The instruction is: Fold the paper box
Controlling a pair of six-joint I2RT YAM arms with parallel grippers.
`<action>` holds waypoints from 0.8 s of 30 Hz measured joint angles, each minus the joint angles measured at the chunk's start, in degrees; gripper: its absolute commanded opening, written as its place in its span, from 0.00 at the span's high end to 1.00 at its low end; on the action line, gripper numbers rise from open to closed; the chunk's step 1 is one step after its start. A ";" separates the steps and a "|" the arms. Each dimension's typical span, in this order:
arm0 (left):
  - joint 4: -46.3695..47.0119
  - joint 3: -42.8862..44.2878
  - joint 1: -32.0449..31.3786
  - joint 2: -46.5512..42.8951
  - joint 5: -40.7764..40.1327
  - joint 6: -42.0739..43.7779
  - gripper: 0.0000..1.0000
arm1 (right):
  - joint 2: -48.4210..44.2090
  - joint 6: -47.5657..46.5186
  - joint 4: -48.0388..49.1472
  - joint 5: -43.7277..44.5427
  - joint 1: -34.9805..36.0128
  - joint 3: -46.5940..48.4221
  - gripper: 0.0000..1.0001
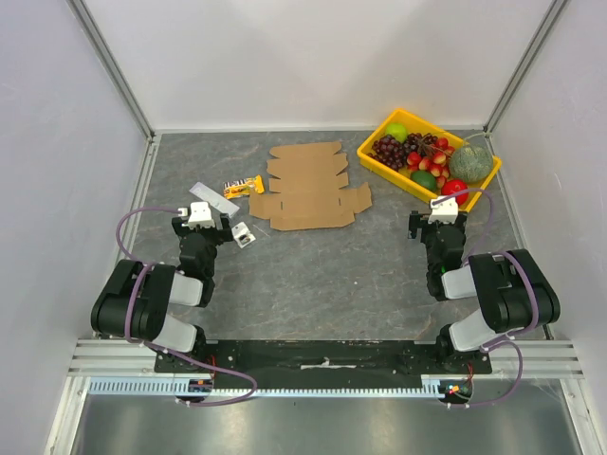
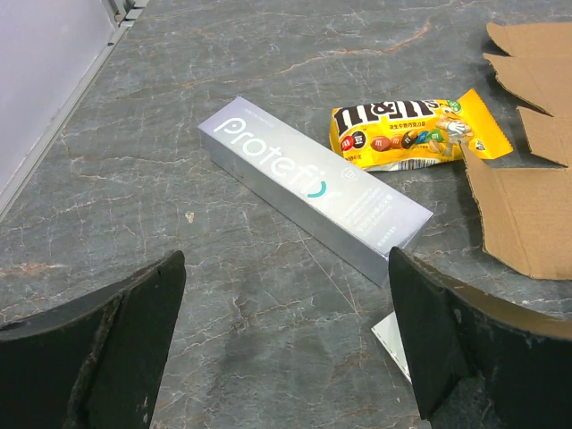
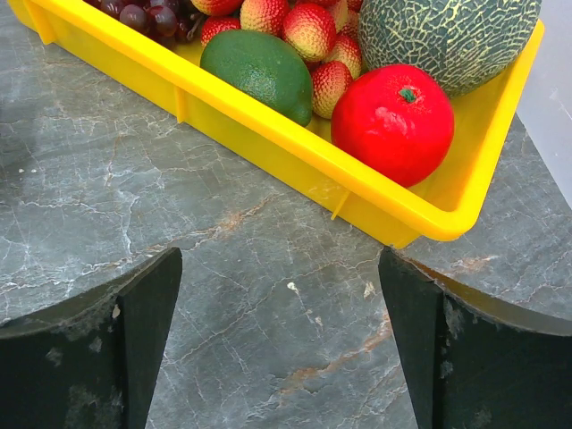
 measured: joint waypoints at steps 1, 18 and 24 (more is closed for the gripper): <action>0.00 0.00 0.00 0.00 0.00 0.00 0.00 | 0.00 0.00 0.00 0.00 0.00 0.00 0.02; -0.81 -0.09 -0.13 -1.95 -0.15 0.02 0.00 | -0.50 -0.07 -0.76 -0.02 0.35 0.07 0.02; -5.33 -0.13 -4.63 -9.86 -4.70 0.20 0.00 | -6.14 -0.13 -11.85 0.70 1.46 5.25 0.02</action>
